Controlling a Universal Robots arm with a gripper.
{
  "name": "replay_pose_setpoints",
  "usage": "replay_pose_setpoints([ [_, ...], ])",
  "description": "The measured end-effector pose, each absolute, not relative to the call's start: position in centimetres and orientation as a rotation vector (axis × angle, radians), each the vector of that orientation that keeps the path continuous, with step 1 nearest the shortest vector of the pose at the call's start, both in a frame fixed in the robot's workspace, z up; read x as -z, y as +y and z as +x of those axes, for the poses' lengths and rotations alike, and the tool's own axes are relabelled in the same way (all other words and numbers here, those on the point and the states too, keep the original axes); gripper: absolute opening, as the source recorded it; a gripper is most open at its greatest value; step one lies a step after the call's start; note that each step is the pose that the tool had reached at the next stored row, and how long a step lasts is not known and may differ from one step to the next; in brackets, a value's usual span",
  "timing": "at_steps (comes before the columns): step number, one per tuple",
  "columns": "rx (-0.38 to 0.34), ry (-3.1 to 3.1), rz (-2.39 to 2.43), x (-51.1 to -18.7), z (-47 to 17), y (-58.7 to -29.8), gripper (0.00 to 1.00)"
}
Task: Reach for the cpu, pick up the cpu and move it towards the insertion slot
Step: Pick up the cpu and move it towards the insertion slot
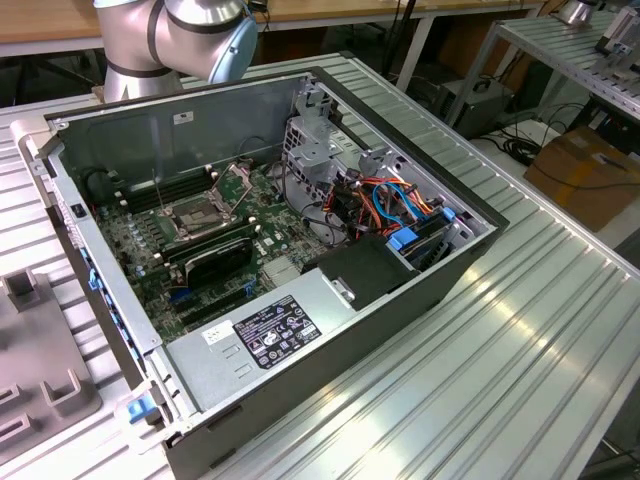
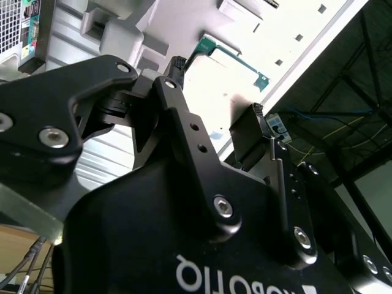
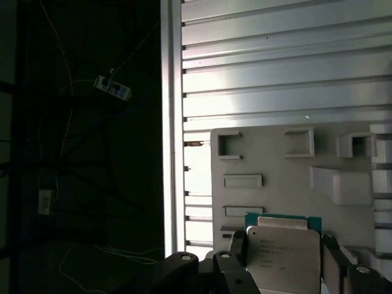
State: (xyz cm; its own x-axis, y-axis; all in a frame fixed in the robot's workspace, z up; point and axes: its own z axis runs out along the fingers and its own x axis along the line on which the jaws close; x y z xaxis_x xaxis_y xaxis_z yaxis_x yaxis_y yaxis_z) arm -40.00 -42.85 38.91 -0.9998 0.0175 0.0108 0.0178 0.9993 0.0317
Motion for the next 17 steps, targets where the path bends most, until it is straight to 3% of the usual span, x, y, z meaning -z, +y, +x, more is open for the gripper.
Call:
replay_pose_setpoints([
  [17, 0.050, -3.131, -0.027, -38.80, -39.22, -42.85, 0.55],
])
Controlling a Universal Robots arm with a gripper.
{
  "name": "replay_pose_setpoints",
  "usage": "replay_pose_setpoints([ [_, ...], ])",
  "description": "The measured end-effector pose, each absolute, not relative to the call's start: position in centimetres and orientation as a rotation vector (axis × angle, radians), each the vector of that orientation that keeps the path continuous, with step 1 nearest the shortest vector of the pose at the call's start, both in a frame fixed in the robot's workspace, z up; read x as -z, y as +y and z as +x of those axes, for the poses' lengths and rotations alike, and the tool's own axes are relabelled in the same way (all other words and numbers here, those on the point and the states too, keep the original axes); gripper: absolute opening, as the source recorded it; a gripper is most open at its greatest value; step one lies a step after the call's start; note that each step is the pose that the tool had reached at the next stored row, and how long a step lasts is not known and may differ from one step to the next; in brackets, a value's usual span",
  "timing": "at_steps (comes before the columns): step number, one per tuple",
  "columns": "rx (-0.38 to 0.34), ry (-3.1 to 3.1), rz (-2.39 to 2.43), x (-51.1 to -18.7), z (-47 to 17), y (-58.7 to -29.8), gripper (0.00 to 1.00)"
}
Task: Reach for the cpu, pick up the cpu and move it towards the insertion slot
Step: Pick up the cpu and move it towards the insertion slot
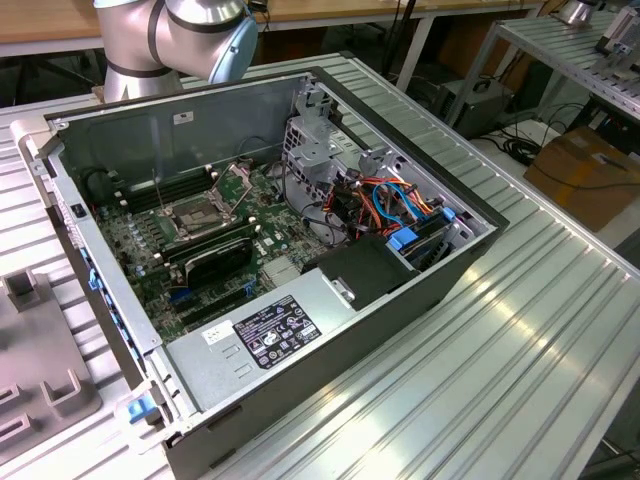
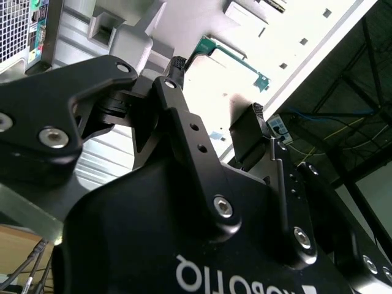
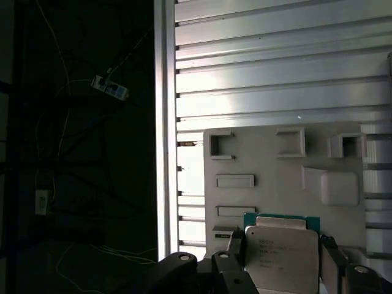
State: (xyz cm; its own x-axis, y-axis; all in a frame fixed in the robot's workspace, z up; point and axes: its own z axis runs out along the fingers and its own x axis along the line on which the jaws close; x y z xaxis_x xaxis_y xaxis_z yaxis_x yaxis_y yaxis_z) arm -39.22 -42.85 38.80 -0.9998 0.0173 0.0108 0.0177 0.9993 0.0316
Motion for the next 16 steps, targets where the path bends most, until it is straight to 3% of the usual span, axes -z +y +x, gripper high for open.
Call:
replay_pose_setpoints([
  [16, 0.069, -3.139, -0.021, -40.5, -37.4, -42.6, 0.55],
])
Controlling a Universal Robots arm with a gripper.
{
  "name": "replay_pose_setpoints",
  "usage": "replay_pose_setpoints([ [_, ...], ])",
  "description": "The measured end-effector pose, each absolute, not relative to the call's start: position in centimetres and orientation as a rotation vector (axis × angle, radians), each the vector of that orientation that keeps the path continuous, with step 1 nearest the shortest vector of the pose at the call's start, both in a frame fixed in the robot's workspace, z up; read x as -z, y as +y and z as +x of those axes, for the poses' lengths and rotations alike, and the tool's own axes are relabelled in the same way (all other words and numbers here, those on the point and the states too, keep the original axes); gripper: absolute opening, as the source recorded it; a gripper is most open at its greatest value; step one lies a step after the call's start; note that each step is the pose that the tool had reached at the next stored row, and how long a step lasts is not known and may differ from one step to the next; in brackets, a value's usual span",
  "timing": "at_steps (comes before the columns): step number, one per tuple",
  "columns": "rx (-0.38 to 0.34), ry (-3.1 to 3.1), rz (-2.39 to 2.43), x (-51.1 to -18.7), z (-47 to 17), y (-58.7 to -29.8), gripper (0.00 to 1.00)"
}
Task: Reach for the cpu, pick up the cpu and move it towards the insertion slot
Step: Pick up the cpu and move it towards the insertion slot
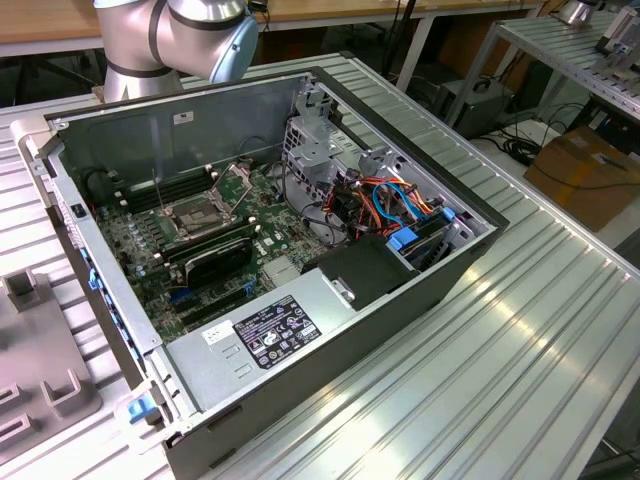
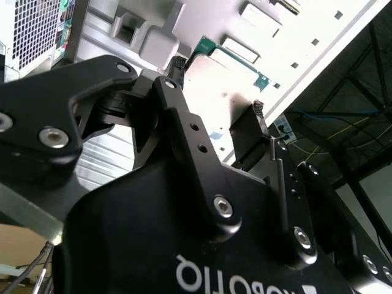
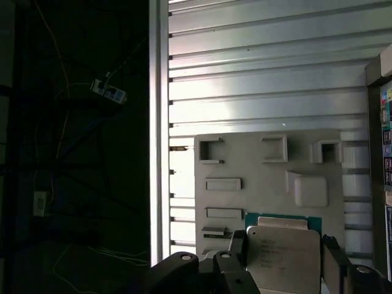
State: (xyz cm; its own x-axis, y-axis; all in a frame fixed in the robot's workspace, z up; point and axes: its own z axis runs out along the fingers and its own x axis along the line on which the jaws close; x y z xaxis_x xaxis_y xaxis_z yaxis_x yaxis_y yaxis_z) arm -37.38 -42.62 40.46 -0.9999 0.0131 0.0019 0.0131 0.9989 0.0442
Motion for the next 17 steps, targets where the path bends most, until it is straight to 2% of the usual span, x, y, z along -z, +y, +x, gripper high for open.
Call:
replay_pose_setpoints([
  [11, 0.069, -3.139, -0.021, -40.5, -37.1, -42.6, 0.55],
  [17, 0.069, -3.139, -0.020, -40.5, -34.7, -42.6, 0.55],
])
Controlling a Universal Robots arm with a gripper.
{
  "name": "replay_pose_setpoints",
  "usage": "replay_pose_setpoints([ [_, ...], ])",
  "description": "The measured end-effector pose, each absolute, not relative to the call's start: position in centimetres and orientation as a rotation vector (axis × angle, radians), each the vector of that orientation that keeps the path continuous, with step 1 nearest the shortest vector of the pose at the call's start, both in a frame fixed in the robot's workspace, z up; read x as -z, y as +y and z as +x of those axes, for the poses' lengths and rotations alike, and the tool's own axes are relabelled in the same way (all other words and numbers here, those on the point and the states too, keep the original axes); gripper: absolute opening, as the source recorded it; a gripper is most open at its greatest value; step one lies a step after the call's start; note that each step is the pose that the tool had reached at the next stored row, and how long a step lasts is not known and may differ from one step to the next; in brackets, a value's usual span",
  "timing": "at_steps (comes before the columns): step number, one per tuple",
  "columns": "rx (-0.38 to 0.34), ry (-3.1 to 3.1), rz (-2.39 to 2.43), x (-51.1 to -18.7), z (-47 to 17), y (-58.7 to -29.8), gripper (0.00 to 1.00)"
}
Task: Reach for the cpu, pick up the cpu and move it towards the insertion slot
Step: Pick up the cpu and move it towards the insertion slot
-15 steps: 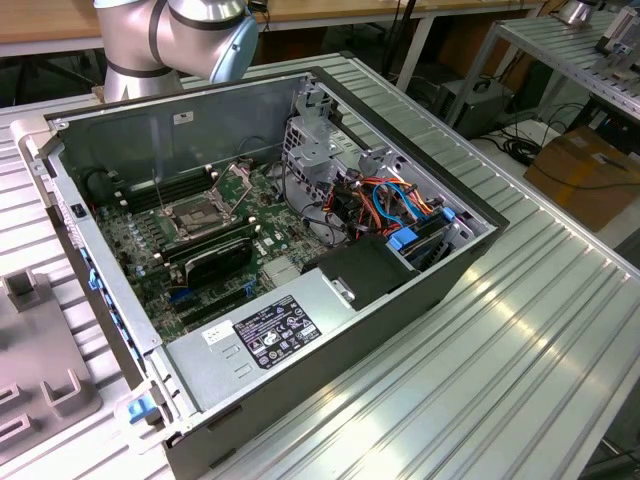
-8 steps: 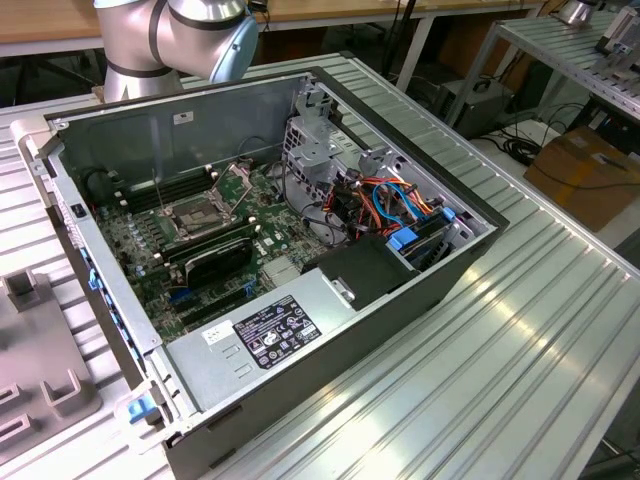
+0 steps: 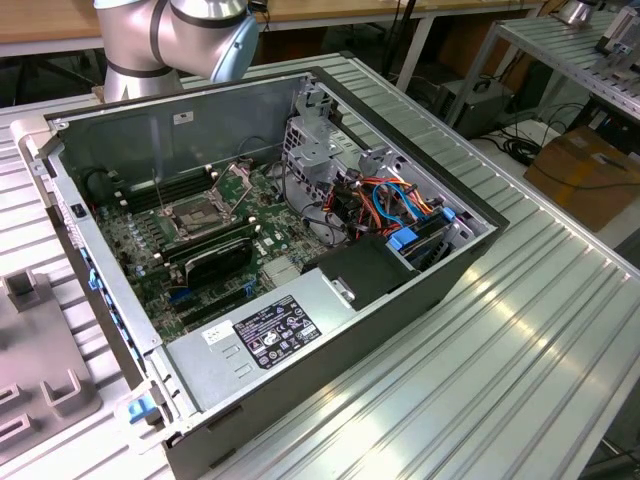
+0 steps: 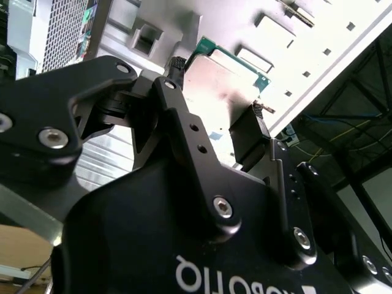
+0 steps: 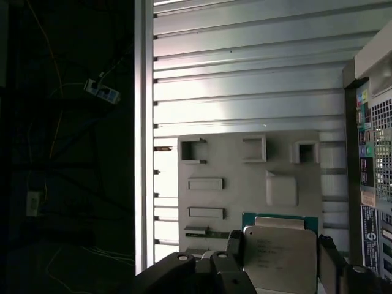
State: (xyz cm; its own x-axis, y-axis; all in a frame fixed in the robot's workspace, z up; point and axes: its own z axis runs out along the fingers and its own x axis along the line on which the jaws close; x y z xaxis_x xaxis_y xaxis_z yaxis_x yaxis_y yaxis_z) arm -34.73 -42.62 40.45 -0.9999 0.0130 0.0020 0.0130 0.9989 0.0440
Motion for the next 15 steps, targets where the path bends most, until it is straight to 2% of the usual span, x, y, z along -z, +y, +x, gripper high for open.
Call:
replay_pose_setpoints([
  [15, 0.069, -3.139, -0.020, -40.5, -29.5, -42.6, 0.55],
])
